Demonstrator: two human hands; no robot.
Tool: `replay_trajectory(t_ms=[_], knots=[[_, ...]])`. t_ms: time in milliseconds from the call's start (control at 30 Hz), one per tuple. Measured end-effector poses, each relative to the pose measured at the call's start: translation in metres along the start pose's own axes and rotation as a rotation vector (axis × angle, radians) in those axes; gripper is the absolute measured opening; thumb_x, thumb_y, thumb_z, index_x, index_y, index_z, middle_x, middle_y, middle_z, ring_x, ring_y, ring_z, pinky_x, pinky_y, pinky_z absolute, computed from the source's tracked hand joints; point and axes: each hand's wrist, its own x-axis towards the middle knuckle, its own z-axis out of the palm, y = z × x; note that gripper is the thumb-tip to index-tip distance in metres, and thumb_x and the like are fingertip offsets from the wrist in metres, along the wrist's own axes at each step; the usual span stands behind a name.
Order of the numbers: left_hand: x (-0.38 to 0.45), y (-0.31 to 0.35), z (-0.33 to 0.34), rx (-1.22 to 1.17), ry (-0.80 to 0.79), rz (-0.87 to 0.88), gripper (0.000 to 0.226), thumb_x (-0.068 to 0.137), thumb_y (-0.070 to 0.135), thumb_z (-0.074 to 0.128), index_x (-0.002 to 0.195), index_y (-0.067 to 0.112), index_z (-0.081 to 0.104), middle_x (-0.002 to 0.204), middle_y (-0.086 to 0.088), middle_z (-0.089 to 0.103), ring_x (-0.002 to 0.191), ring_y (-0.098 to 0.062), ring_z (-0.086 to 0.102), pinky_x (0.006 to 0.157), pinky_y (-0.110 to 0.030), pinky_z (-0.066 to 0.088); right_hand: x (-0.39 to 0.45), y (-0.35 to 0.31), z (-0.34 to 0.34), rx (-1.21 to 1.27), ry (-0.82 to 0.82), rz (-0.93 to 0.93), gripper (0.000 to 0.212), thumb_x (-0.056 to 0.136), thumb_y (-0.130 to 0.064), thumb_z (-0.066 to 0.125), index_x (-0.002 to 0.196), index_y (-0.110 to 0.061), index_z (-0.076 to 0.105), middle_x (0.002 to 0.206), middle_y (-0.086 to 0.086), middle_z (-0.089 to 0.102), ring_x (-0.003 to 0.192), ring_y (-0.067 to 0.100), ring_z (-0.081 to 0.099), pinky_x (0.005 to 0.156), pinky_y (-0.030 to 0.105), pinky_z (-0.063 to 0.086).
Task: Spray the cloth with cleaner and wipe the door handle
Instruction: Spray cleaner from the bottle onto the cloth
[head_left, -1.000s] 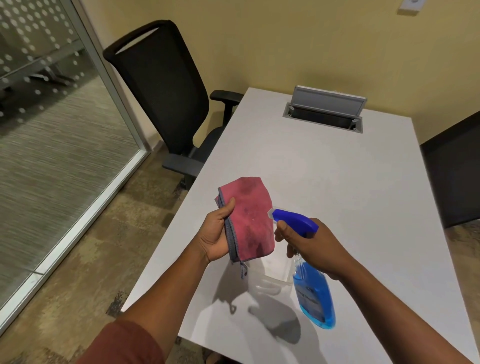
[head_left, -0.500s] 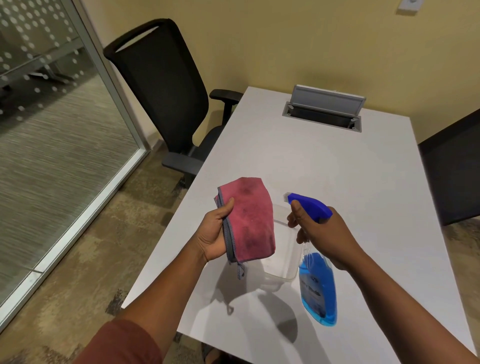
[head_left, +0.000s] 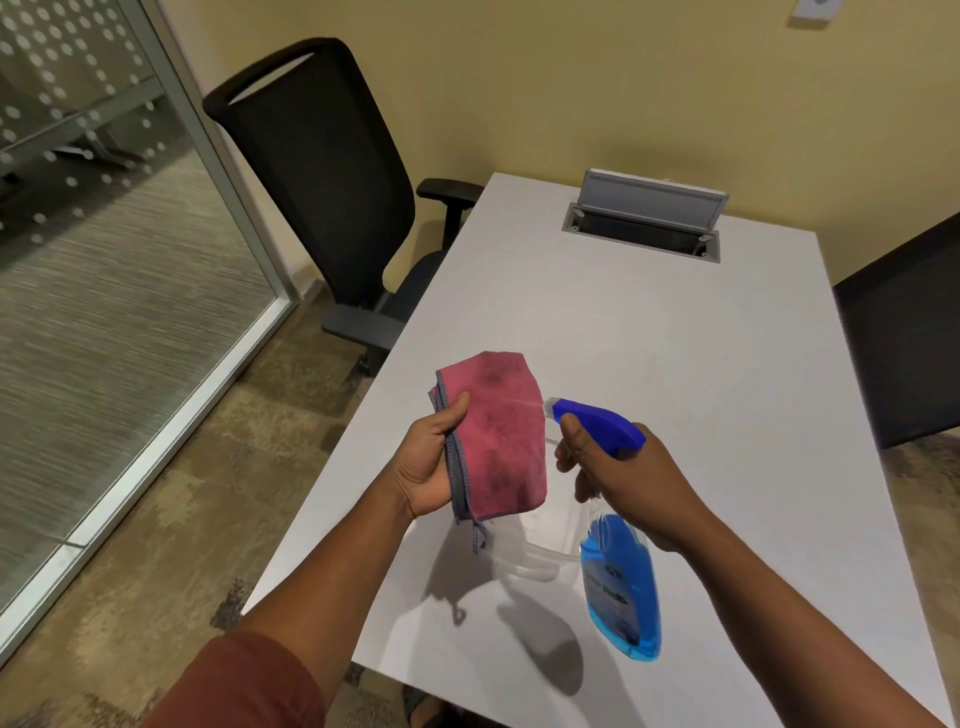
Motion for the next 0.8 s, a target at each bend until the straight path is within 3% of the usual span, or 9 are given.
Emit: replay_trajectory(t_ms=[133,233,367,667,800], knots=[[0.002,0.001,-0.002,-0.007,-0.004,0.006,0.053,0.090,0.037,0.068,0.134,0.008,0.065,0.136,-0.021,0.064,0.125,-0.039,0.062,0.105,-0.056,0.049,-0.005,0.003,0.004,0.028,0.005,0.001,0.048,0.076,-0.080,0.054,0.080,-0.035,0.070,0.075,0.003,0.073,0.057,0.015,0.067,0.059,0.019,0.055],[0.000,0.003,-0.004,-0.034,-0.027,0.009,0.042,0.090,0.036,0.068,0.121,0.009,0.074,0.126,-0.017,0.071,0.112,-0.035,0.070,0.092,-0.050,0.058,-0.007,0.007,-0.006,0.072,0.065,0.053,0.046,0.081,-0.073,0.055,0.081,-0.030,0.072,0.078,0.001,0.074,0.057,0.014,0.067,0.057,0.019,0.053],[0.000,0.004,-0.008,-0.061,-0.035,0.013,0.037,0.095,0.036,0.063,0.118,0.010,0.076,0.122,-0.016,0.073,0.110,-0.034,0.072,0.087,-0.048,0.059,-0.008,0.012,-0.014,0.027,0.082,0.087,0.049,0.081,-0.070,0.055,0.084,-0.024,0.072,0.077,-0.001,0.074,0.057,0.013,0.067,0.057,0.019,0.052],[0.000,0.003,-0.003,-0.028,-0.015,0.005,0.040,0.090,0.037,0.068,0.119,0.010,0.076,0.126,-0.018,0.071,0.111,-0.035,0.071,0.091,-0.051,0.058,-0.007,0.003,-0.007,0.037,0.007,0.048,0.048,0.077,-0.074,0.056,0.081,-0.029,0.072,0.079,-0.001,0.075,0.058,0.012,0.067,0.058,0.018,0.054],[0.001,-0.001,0.000,0.035,0.005,-0.005,0.051,0.091,0.037,0.068,0.133,0.008,0.065,0.133,-0.022,0.065,0.119,-0.039,0.066,0.100,-0.055,0.053,-0.002,-0.008,0.004,0.008,-0.045,-0.006,0.052,0.076,-0.080,0.053,0.079,-0.030,0.071,0.076,0.004,0.075,0.060,0.012,0.068,0.060,0.017,0.053]])
